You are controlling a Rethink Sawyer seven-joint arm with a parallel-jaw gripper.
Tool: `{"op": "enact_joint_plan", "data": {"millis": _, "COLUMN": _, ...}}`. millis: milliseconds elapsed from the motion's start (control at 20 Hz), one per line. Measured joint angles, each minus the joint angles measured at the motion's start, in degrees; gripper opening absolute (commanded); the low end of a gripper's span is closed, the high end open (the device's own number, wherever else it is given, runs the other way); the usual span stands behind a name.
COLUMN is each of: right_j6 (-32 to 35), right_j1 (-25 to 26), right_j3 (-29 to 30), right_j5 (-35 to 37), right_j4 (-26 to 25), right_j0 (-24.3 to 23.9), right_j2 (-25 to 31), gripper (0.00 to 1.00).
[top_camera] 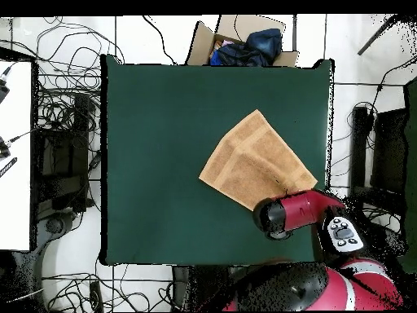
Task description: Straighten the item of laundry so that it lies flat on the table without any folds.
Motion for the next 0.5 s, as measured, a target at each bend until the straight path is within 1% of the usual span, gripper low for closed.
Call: {"op": "enact_joint_plan", "data": {"millis": 500, "right_j6": 0.0, "right_j1": -0.4, "right_j3": 1.3, "right_j5": 0.0, "right_j4": 0.0, "right_j0": -0.1, "right_j2": 0.8, "gripper": 0.00}}
